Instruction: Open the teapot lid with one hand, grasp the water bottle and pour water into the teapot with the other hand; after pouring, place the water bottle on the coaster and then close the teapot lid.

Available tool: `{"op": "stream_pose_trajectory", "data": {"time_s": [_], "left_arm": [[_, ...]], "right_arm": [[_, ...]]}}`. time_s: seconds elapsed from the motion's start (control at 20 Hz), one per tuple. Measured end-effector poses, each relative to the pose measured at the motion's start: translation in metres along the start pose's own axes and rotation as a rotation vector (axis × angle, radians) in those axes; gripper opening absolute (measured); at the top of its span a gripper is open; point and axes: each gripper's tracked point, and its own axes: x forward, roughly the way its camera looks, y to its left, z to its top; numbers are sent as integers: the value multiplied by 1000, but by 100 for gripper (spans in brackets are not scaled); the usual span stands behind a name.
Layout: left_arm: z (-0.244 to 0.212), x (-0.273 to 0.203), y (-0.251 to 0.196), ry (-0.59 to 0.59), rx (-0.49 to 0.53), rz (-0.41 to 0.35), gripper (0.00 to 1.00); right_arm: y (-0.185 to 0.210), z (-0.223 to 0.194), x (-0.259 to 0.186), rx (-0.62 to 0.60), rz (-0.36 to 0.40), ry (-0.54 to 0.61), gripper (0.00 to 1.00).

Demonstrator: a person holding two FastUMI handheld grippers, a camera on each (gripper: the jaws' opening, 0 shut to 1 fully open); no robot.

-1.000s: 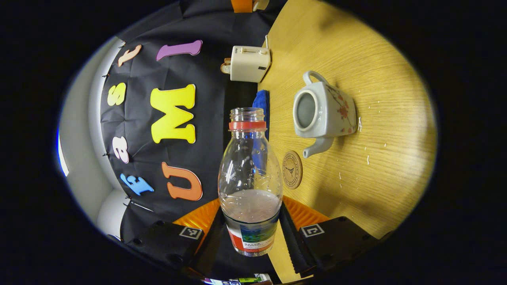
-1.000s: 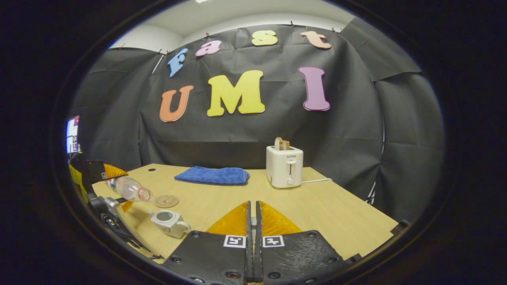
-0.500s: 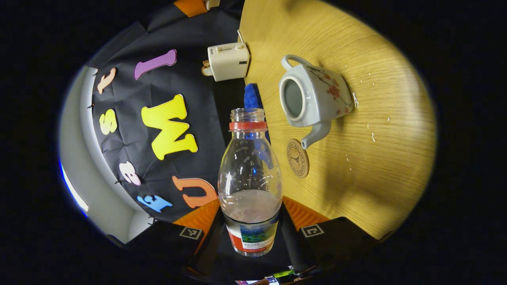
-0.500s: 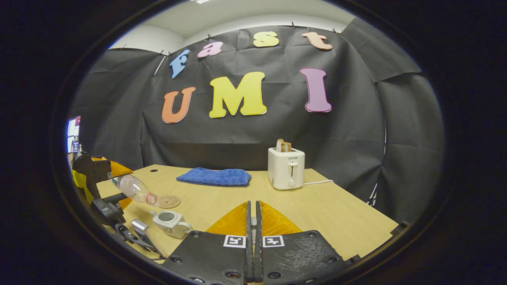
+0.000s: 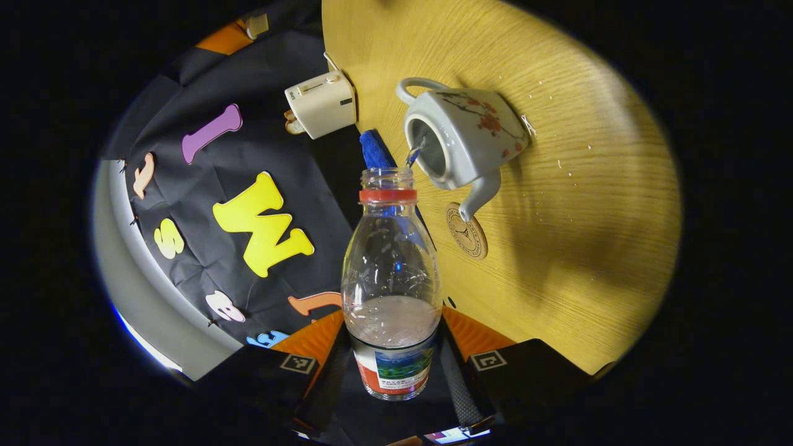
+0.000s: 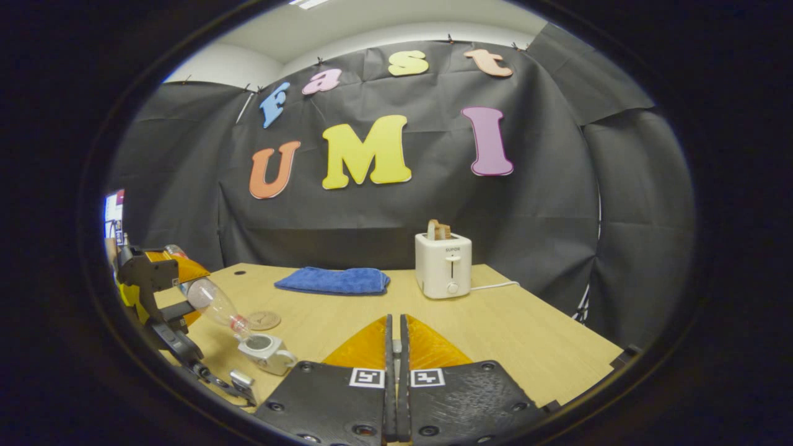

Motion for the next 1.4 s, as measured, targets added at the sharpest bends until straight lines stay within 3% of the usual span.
{"op": "stream_pose_trajectory", "data": {"time_s": [0.75, 1.4], "left_arm": [[3, 3, 26, 52, 197, 19, 75], [8, 8, 36, 75, 218, 20, 75]], "right_arm": [[-3, 9, -6, -10, 12, -28, 1], [-6, 5, -4, -6, 27, -13, 1]]}}
